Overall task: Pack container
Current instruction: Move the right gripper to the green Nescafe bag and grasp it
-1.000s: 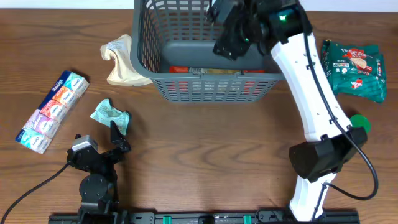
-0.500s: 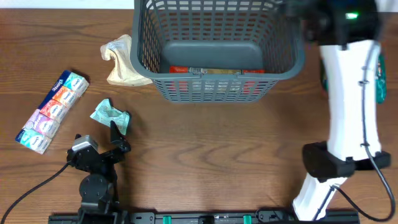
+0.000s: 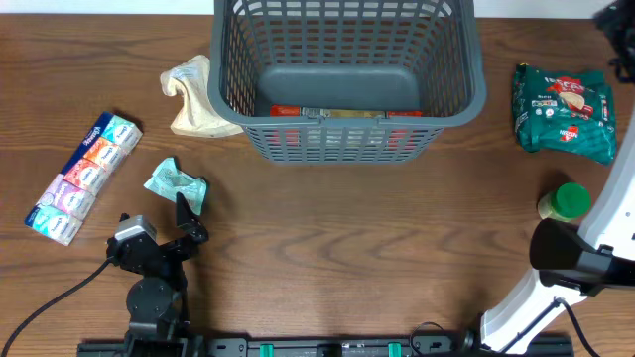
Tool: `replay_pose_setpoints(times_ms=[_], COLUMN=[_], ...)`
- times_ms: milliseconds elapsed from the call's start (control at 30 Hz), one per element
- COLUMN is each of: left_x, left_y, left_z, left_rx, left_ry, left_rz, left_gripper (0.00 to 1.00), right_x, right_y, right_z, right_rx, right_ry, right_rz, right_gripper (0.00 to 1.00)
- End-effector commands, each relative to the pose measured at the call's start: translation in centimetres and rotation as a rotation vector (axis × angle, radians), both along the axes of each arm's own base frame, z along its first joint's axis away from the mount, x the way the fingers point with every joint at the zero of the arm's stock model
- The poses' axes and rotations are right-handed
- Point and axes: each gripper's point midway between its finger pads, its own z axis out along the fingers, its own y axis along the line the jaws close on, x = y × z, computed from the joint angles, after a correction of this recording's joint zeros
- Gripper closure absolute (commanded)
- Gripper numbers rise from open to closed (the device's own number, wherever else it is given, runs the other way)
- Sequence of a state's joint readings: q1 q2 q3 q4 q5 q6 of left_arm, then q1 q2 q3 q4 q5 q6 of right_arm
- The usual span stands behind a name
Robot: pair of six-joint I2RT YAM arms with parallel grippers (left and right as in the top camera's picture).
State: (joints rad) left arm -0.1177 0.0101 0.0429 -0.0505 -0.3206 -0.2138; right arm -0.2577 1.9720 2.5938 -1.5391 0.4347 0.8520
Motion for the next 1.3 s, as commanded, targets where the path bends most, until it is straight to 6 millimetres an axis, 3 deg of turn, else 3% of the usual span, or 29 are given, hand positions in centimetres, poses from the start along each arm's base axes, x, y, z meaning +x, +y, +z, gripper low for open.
replay_pose_setpoints(times_ms=[0, 133, 367, 600, 767, 1067, 1267], left_x=[0.0, 0.0, 0.0, 0.0, 0.0, 0.0, 0.0], left_y=[0.2, 0.2, 0.2, 0.2, 0.2, 0.2, 0.2], left_z=[-1.6, -1.6, -1.6, -1.6, -1.6, -1.6, -1.6], left_rx=[-0.004, -0.004, -0.004, -0.004, -0.004, -0.004, -0.004], left_ry=[0.035, 0.035, 0.035, 0.035, 0.035, 0.035, 0.035], left_rz=[0.013, 0.013, 0.013, 0.013, 0.013, 0.013, 0.013], left_gripper=[0.01, 0.01, 0.01, 0.01, 0.01, 0.01, 0.01], right_x=[-1.3, -2.1, -1.7, -0.2, 1.0, 1.9, 1.3], right_y=[-1.0, -1.8, -3.0, -4.5, -4.6, -6.2, -7.2], right_z=[-0.2, -2.4, -9.0, -13.9, -15.7, -16.3, -19.9], right_rx=[0.097, 0.156, 0.176, 0.147, 0.176, 0.167, 0.181], right_ry=[-0.104, -0.101, -0.046, -0.026, -0.062, -0.103, -0.006], right_rz=[-0.202, -0.357, -0.547, -0.562, -0.554, -0.568, -0.6], right_gripper=[0.01, 0.01, 0.01, 0.01, 0.01, 0.01, 0.01])
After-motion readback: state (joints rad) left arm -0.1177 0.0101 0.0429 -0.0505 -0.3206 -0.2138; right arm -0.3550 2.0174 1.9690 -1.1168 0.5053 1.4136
